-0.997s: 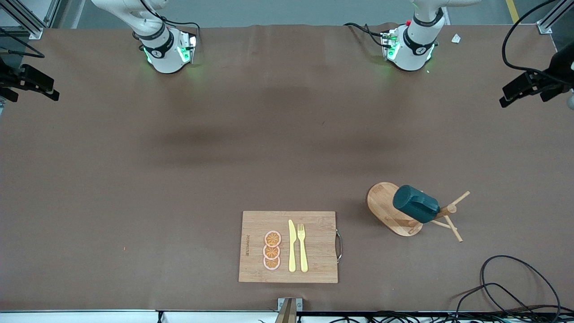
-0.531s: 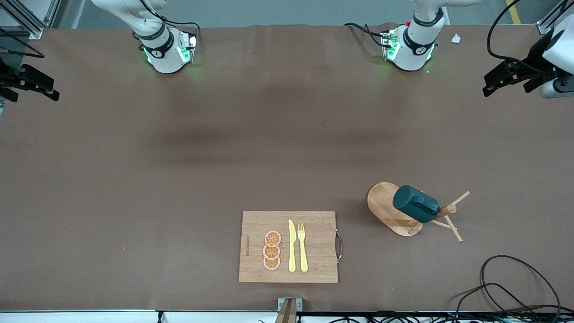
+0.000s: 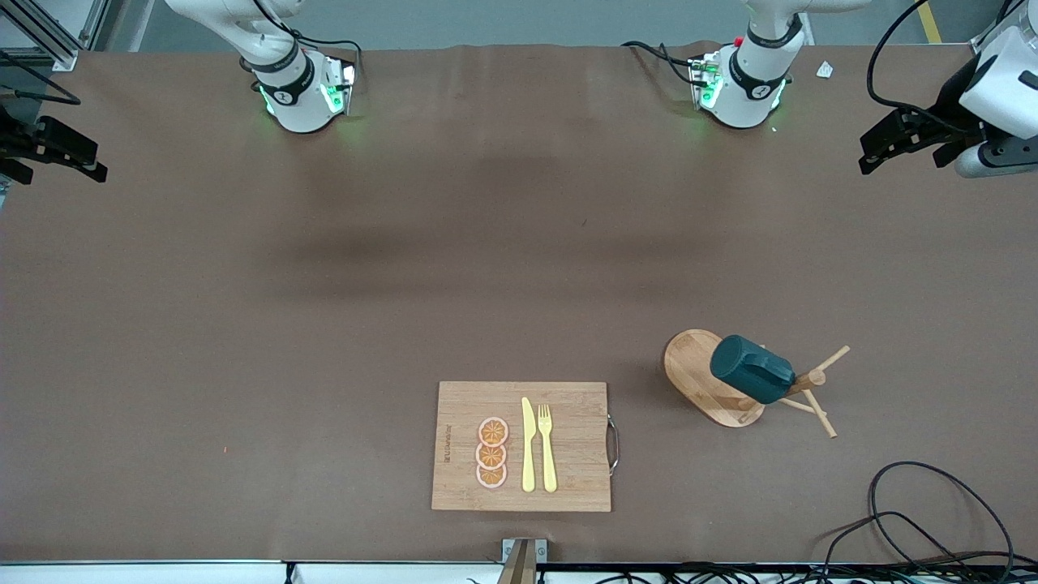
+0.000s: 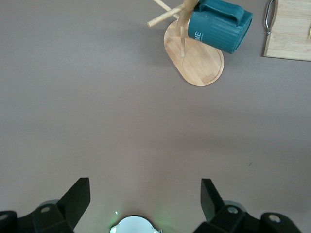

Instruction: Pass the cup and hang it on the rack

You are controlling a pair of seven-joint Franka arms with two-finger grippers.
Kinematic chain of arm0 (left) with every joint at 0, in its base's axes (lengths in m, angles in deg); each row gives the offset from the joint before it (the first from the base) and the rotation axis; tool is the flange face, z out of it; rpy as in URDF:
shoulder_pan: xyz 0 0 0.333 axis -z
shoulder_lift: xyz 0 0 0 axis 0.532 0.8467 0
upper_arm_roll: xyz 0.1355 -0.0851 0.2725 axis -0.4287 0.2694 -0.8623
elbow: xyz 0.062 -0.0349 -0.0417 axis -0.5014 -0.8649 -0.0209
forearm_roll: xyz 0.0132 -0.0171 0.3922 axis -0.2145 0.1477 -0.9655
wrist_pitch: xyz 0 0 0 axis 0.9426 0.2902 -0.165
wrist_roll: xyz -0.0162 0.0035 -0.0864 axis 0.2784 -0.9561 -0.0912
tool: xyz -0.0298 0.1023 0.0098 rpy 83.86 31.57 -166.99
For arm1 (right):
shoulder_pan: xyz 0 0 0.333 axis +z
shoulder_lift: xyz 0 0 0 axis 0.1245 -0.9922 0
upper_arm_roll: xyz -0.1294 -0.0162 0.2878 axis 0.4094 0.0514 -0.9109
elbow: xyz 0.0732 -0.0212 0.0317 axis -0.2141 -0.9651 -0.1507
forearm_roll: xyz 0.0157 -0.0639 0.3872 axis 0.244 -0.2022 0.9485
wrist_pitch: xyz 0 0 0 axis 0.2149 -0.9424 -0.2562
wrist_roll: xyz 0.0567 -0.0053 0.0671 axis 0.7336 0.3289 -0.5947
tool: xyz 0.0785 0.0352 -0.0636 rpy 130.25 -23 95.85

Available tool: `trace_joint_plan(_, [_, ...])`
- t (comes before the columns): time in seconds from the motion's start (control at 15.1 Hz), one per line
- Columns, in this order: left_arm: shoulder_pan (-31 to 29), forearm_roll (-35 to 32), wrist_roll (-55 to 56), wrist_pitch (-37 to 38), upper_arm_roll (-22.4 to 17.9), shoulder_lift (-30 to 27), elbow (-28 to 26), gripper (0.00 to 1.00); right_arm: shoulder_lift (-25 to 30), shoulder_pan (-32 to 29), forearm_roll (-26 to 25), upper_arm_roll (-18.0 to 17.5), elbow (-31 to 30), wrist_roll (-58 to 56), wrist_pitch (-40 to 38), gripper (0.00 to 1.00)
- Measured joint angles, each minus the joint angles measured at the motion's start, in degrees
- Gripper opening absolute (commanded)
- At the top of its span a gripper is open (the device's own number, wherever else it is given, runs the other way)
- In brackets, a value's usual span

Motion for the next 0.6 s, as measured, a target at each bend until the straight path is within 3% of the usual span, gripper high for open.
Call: trace_joint_plan(0.6, [0.1, 0.0, -6.1, -0.2, 0.3, 0.0, 0.5, 1.00, 0.0, 0.0, -0.9, 0.0, 0.0, 0.0, 0.0, 1.00])
